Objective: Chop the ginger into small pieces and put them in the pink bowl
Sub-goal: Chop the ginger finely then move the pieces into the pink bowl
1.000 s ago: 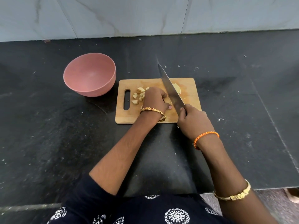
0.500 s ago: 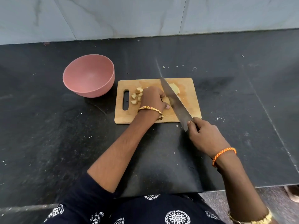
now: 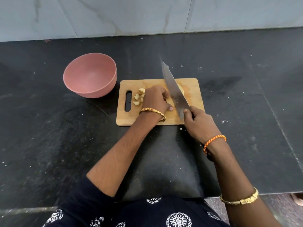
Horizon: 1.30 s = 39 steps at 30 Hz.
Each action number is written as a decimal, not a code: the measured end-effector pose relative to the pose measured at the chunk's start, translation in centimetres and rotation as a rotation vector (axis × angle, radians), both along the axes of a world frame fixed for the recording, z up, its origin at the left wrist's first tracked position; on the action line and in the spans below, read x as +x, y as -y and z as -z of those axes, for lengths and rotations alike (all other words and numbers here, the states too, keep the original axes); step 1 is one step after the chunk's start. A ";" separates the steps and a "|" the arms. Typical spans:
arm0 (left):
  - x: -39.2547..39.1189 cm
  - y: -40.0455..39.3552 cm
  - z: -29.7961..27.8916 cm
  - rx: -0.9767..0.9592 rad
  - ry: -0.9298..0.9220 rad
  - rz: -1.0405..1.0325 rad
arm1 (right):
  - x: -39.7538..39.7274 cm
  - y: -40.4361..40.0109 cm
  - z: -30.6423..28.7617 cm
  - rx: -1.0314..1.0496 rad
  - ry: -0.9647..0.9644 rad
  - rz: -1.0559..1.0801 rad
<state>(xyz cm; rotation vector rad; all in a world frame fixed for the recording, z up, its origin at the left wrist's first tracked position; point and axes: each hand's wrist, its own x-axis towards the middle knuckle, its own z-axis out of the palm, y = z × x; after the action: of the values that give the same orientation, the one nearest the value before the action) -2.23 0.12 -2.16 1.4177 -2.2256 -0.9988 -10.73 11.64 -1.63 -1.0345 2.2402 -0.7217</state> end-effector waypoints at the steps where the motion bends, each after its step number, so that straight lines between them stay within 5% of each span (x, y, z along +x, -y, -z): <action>1: 0.0 0.0 0.0 0.001 -0.009 0.000 | -0.1 0.1 0.0 0.007 -0.009 -0.010; 16: 0.7 -0.3 0.6 -0.006 -0.134 -0.052 | 0.4 -3.5 -0.9 0.182 -0.004 -0.099; 24: 0.5 -0.4 -0.1 -0.012 -0.083 -0.037 | 0.2 -3.8 -1.1 -0.014 -0.020 0.046; 39: 0.1 -0.1 -0.2 0.048 -0.045 -0.092 | 0.2 -0.3 0.2 -0.048 -0.017 0.042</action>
<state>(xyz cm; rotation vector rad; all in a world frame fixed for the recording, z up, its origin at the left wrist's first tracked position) -2.11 0.22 -1.98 1.4887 -2.0984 -1.0492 -10.52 11.95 -1.80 -1.0227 2.2757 -0.7905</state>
